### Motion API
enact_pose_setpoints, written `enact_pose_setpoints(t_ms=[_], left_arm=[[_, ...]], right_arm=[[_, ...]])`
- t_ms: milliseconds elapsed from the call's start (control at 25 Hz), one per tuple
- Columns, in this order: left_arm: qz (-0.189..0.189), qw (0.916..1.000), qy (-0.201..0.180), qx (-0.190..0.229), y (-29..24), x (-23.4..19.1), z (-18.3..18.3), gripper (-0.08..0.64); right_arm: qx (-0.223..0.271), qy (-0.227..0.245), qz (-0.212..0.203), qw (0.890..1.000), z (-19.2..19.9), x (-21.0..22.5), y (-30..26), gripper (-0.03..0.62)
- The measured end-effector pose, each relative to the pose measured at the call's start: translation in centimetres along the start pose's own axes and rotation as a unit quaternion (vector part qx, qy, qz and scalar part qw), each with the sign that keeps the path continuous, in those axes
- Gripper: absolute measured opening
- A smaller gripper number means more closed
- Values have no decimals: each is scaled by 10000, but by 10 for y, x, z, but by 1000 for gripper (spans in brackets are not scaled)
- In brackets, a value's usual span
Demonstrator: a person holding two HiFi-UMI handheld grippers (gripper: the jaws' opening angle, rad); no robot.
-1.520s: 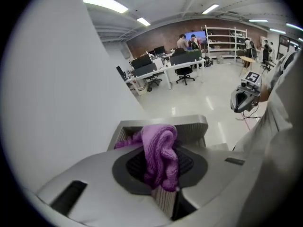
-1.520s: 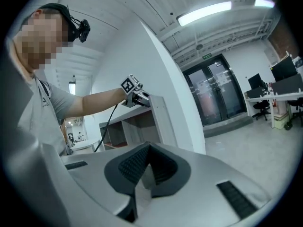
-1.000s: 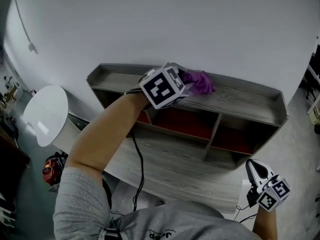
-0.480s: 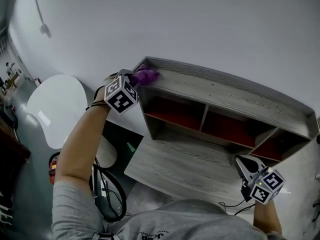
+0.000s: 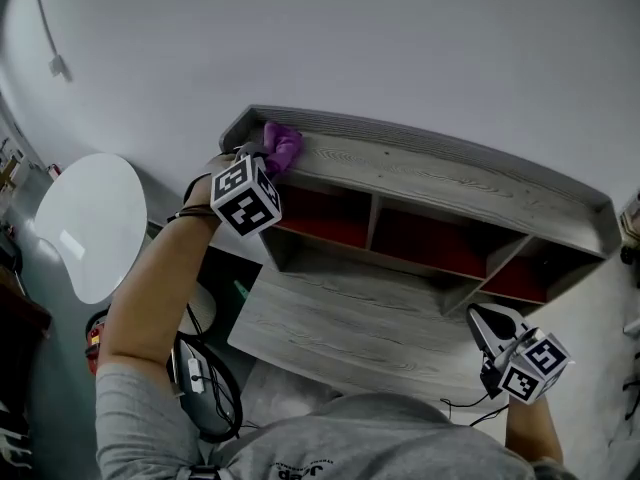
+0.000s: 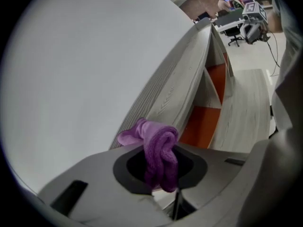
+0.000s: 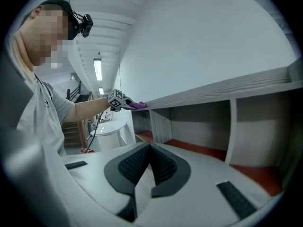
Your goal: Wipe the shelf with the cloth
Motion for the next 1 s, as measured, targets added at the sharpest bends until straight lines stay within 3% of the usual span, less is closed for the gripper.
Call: enact_pose_setpoints(t_ms=[80,240,480,640,760,880,1000], left_arm=[[51,9997,-169,-146,3,16,-26,78],[616,9981,-59,-10,18,60,-110,80],[1256,9900,-423,479,34,164,-321,80],[1579,9778,-974,971,44,238,-470,81],[1756,9666,-1339,1298,52,285,-555,78],[1988,9564,-1561,1465,64,314,-609,80],[2239,9535,-1421,1432,71,319,-624,78]], right_arm=[[84,-56,7,9999,11,19,25,20],[225,-188,60,9996,41,74,97,20],[416,-604,342,9967,86,169,237,20],[648,-802,727,9920,108,212,325,20],[806,-993,981,9869,124,231,370,20],[877,-1110,1128,9835,137,234,400,20],[925,-1163,1155,9821,139,232,415,20]])
Point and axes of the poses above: the fingertips, and each gripper's own axes: y backward along the fingers, x to its right, z out of its underside, the point moved 7 cm from there along y, backward along the fingers, and after that the axes turned 4 degrees about -x, right-handed, at the moved point
